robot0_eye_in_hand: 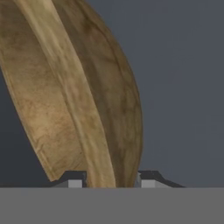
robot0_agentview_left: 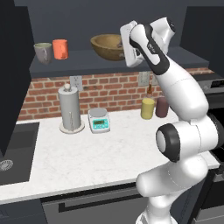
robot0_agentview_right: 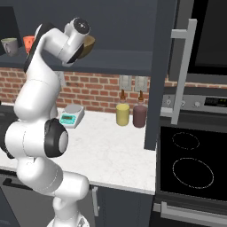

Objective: Gather all objects into one cabinet and sort the glasses and bowls to opposite sides.

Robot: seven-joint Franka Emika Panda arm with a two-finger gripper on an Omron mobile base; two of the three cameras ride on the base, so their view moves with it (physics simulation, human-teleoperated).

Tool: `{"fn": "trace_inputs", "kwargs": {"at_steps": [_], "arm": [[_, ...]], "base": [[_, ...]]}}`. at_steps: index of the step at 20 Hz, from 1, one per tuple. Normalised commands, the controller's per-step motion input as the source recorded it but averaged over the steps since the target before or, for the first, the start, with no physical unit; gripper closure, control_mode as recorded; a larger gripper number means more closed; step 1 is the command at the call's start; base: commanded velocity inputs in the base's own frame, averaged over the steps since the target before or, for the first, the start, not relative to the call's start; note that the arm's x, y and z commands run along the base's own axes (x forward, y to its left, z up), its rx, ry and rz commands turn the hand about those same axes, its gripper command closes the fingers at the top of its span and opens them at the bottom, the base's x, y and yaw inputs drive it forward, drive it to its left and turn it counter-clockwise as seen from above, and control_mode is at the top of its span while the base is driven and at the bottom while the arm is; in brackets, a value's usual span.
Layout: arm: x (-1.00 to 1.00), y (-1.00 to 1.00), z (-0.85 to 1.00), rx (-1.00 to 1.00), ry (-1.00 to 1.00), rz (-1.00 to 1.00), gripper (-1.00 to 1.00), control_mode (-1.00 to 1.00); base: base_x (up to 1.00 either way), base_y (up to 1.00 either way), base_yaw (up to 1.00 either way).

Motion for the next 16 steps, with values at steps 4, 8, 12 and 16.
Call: {"fn": "trace_inputs", "kwargs": {"at_steps": [4,8,12,16], "arm": [[0.00,-0.24,0.00,0.00,0.03,0.00,1.00,-1.00],[0.00,-0.42,0.00,0.00,0.01,0.00,1.00,-1.00],[0.00,-0.58,0.00,0.00,0.00,0.00,1.00,-1.00],[0.00,-0.64,0.00,0.00,0.00,0.00,1.00,-1.00]], "base": [[0.00,0.00,0.00],[0.00,0.00,0.00],[0.00,0.00,0.00],[0.00,0.00,0.00]]}}
